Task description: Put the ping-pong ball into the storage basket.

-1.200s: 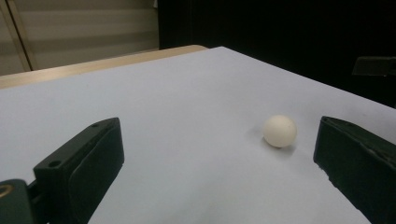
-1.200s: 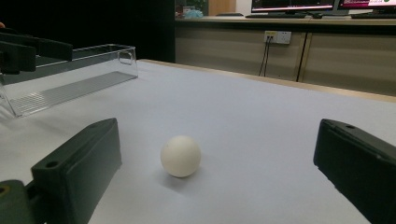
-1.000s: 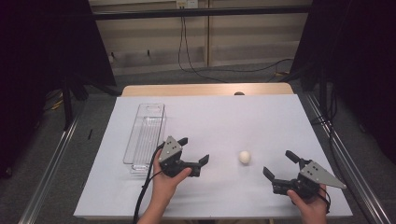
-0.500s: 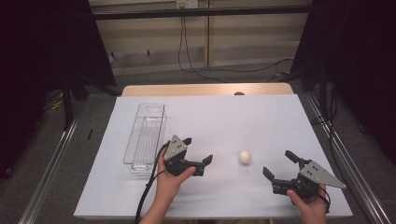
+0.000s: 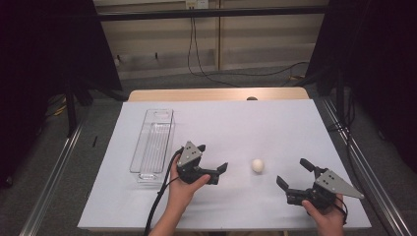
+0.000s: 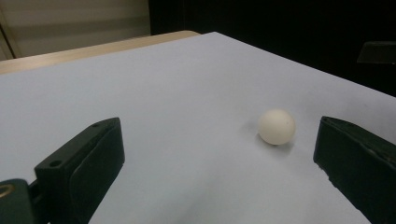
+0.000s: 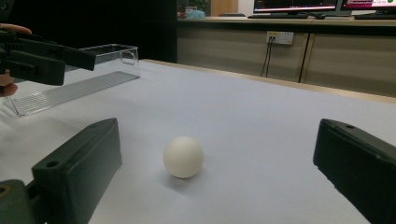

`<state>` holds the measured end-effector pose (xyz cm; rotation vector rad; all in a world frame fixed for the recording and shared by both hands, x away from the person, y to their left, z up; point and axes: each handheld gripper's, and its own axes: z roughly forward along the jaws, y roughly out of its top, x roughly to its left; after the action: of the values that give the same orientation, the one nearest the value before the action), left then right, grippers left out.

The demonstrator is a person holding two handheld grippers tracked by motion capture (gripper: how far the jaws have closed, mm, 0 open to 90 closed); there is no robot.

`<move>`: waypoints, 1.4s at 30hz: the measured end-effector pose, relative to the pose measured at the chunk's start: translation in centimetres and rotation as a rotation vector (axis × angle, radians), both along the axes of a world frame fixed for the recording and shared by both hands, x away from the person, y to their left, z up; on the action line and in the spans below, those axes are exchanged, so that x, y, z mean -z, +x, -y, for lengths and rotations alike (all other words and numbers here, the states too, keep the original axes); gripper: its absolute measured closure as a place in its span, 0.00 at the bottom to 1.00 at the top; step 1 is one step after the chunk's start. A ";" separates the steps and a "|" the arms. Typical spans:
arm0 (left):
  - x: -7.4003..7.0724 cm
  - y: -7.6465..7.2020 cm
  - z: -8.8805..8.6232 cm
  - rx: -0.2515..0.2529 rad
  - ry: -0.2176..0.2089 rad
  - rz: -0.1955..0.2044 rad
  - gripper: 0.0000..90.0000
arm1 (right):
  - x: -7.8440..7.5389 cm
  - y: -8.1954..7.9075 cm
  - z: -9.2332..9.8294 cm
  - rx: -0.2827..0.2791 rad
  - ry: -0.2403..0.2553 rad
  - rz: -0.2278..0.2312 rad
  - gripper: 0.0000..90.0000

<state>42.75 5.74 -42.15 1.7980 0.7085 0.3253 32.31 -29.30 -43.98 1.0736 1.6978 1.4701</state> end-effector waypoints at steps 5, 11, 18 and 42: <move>0.0 0.1 0.2 0.003 0.005 -0.002 0.02 | 0.0 0.0 0.0 0.002 0.002 -0.001 0.01; 0.0 0.2 0.7 0.018 0.022 -0.001 0.02 | 0.0 0.0 0.0 -0.005 0.000 0.000 0.01; -0.1 0.4 1.1 0.026 0.022 -0.005 0.02 | 0.0 0.0 0.0 -0.001 0.000 0.000 0.01; 0.0 0.8 2.7 0.058 0.050 -0.036 0.02 | 0.0 0.1 -0.1 -0.009 0.002 0.002 0.01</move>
<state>43.58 3.03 -42.16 1.8724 0.6770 0.2743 32.43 -29.23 -44.02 1.0667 1.7023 1.4784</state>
